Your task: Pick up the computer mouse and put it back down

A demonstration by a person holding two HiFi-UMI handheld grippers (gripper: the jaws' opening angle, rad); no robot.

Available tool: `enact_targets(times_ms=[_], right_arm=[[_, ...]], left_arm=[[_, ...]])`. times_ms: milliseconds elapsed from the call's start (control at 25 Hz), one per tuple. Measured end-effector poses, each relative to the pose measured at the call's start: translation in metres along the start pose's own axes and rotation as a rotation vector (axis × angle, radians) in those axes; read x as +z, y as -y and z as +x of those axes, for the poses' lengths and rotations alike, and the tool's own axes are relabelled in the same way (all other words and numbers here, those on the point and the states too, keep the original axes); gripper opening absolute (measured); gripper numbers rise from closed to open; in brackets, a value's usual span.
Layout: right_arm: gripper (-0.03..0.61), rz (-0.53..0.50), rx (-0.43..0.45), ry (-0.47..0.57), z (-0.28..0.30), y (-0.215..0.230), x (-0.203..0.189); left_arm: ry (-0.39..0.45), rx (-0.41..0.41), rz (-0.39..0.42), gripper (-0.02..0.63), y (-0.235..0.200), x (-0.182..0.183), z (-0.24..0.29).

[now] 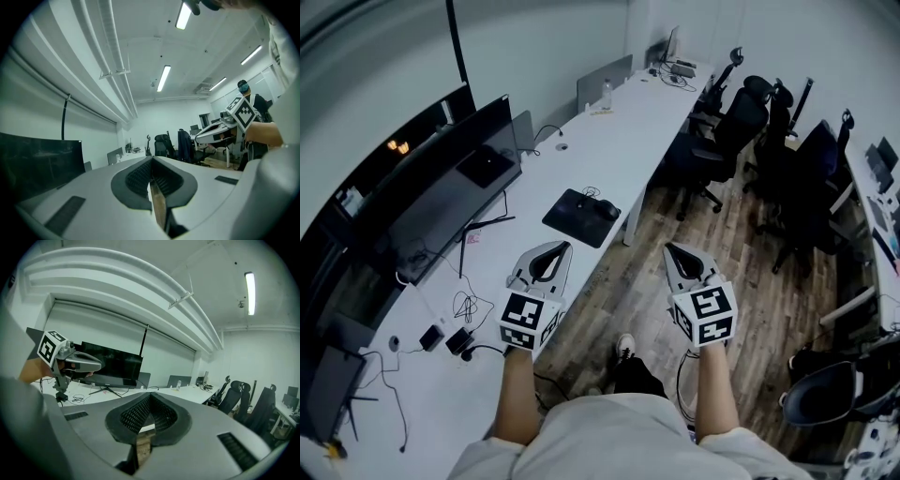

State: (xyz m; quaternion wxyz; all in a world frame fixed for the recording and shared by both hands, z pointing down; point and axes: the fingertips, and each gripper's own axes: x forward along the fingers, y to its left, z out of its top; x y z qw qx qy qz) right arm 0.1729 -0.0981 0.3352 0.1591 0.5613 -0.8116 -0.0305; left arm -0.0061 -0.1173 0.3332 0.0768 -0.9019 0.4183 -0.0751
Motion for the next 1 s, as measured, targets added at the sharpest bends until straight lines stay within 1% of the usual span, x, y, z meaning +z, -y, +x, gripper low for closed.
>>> enact_targets(times_ms=[360,560,800,1000], right_arm=[[0.012,-0.022,0.011,0.015,-0.005,-0.012,0.004],[0.012,-0.025,0.015,0.009,-0.001,-0.013,0.000],[0.012,-0.021,0.026,0.001,0.006,-0.016,-0.007],[0.012,-0.010,0.029,0.000,0.016,-0.010,-0.012]], left_arm=[[-0.008,0.008,0.013,0.014,0.001,-0.003,-0.012],[-0.019,0.006,0.022,0.014,0.002,-0.008,-0.015],[-0.040,0.009,0.005,0.014,-0.002,-0.020,-0.013],[-0.050,0.012,0.006,0.014,-0.008,-0.027,-0.006]])
